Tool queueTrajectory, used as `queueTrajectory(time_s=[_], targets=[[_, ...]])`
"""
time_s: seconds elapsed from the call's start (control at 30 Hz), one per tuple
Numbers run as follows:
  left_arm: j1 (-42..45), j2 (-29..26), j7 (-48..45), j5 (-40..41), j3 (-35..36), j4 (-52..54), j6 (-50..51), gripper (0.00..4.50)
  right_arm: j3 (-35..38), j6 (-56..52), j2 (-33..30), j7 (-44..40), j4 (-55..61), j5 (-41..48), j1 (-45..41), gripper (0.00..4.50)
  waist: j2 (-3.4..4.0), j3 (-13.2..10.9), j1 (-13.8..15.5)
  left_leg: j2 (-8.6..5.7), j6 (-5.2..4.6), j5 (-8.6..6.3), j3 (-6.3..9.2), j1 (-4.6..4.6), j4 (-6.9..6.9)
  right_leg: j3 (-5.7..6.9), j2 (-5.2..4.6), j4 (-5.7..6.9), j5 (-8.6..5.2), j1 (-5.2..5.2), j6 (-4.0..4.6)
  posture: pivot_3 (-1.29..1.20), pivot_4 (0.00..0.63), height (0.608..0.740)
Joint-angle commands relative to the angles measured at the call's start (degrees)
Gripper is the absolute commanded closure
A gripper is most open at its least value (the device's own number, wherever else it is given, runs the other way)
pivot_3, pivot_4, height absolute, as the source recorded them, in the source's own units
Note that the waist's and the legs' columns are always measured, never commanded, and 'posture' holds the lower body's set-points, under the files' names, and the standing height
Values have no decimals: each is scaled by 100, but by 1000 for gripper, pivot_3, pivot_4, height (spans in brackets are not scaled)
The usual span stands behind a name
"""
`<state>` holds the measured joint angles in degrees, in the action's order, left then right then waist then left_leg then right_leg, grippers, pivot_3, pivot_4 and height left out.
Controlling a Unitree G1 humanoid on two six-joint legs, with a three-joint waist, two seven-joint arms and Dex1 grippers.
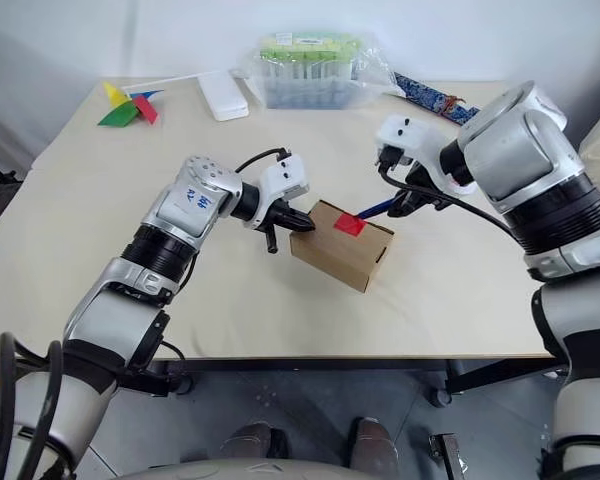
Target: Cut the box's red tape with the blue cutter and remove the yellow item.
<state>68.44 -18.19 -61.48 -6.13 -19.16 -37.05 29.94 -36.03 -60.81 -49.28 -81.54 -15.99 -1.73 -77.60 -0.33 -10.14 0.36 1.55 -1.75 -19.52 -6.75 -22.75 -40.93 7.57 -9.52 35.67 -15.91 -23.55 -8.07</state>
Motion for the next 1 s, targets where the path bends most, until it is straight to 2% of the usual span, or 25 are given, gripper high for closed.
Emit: queueTrajectory(time_s=[0.03, 0.33, 0.57, 0.7, 0.83, 0.9, 1.0], targets=[[-263, 44, 140, -272, -284, -455, 142, 4500, -185, 66, -215, -314, 53, -121, -12, 4333, 0, 0, 1, 0, 0, 0, 0, 0, 0, 0, 0, 0, 0, 0, 0, 0, 150, 740], [-250, 49, 177, -280, -267, -540, 78, 4500, -191, 206, -402, -543, -27, -293, -83, 4333, 3, 2, -3, 2, -1, -1, 0, 0, -3, -1, -1, -3, 0, 1, 0, 0, 150, 740], [-219, 73, 182, -284, -259, -652, -12, 4500, 333, 352, -793, -671, 199, -77, -95, 4333, 3, 2, -3, 3, -1, -1, 2, -1, -3, -3, -3, -6, 0, 0, 1, 0, 150, 740], [-200, 80, 149, -300, -282, -720, -103, 4500, 957, 347, -1123, -557, 316, 183, -69, 4333, 3, 2, 8, 6, -2, -1, 4, -1, -3, -4, -4, -10, 0, 0, 1, 0, 150, 740], [-155, 114, 140, -312, -290, -831, -208, 4500, 2021, -107, -1406, -66, 608, 555, 164, 4333, 4, 2, 39, 8, -3, -3, 13, -1, -3, -6, -5, -17, 0, -1, 4, 0, 150, 740], [-136, 127, 131, -310, -282, -868, -233, 4500, 2471, -242, -1516, 211, 857, 700, 567, 4333, 2, 4, 61, 10, -4, -5, 26, 0, -3, -7, -5, -22, 2, 0, 7, 0, 150, 740], [-127, 139, 101, -310, -286, -892, -287, 4500, 3622, -123, -1551, 916, 1568, 840, 2018, 4333, -13, 13, 99, 13, -5, -8, 27, 2, -4, -2, -5, -30, 6, 6, 12, 0, 150, 740]])
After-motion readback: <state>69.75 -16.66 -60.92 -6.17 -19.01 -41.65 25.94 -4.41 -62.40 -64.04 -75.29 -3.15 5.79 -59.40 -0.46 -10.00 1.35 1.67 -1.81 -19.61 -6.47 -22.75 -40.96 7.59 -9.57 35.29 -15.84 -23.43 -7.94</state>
